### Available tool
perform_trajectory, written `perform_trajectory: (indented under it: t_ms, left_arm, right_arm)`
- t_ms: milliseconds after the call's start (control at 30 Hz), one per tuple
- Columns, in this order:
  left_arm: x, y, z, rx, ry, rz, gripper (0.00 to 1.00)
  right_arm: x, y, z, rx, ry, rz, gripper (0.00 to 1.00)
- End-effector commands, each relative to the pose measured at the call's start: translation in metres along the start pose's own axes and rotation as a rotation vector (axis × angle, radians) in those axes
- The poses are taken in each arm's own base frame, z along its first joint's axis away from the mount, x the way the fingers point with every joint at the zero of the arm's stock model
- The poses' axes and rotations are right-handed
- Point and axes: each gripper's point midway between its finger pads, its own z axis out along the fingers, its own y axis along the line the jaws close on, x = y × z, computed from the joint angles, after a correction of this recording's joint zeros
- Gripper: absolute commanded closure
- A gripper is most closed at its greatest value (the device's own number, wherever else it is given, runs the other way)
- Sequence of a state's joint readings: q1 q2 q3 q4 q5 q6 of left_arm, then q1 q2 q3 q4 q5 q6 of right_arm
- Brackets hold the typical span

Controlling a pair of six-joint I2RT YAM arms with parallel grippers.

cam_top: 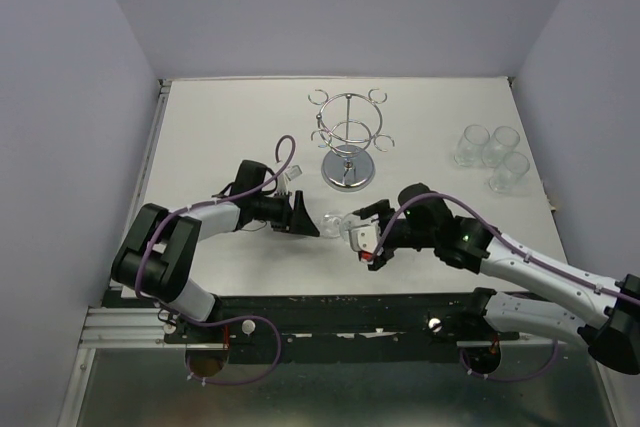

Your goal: Take the wine glass off the wine glass rack

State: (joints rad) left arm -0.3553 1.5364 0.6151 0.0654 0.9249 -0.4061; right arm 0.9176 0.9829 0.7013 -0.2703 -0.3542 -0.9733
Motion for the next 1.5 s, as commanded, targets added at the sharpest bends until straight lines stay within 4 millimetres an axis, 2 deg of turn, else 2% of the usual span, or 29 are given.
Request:
perform_trajectory:
  t_ms: [0,100,167,400,533,667,833,1000,1167,1300,1467]
  left_arm:
    - [-0.008,-0.001,-0.006,-0.040,-0.022,0.045,0.26]
    - [-0.006,0.000,-0.011,-0.054,-0.022,0.049,0.26]
    - [-0.007,0.002,-0.013,-0.065,-0.029,0.054,0.25]
    - [-0.013,0.005,-0.019,-0.092,-0.052,0.070,0.25]
    - [-0.014,0.002,-0.021,-0.087,-0.047,0.079,0.25]
    - [-0.017,-0.001,-0.023,-0.090,-0.047,0.073,0.25]
    - [-0.025,0.006,-0.025,-0.127,-0.041,0.082,0.25]
    - [-0.035,0.016,-0.036,-0.187,-0.034,0.112,0.25]
    - [-0.030,0.028,-0.046,-0.218,-0.008,0.106,0.27]
    - [-0.032,0.036,-0.051,-0.241,-0.018,0.100,0.27]
    - [-0.036,0.043,-0.057,-0.267,-0.027,0.102,0.27]
  right_arm:
    - [-0.010,-0.018,-0.017,0.049,0.040,0.064,0.31]
    - [-0.017,-0.019,-0.032,0.042,0.057,0.121,0.31]
    - [-0.013,-0.019,-0.040,0.047,0.102,0.170,0.32]
    - [0.019,-0.007,-0.065,0.060,0.244,0.338,0.34]
    - [0.037,-0.011,-0.077,0.096,0.292,0.549,0.33]
    - [0.054,-0.030,-0.093,0.192,0.329,0.697,0.34]
    - [0.089,-0.059,-0.115,0.308,0.379,0.816,0.36]
    - [0.131,-0.086,-0.143,0.420,0.390,0.951,0.38]
    - [0.175,-0.114,-0.184,0.556,0.423,1.073,0.40]
    - [0.202,-0.126,-0.210,0.631,0.445,1.122,0.40]
    - [0.227,-0.133,-0.229,0.672,0.461,1.199,0.40]
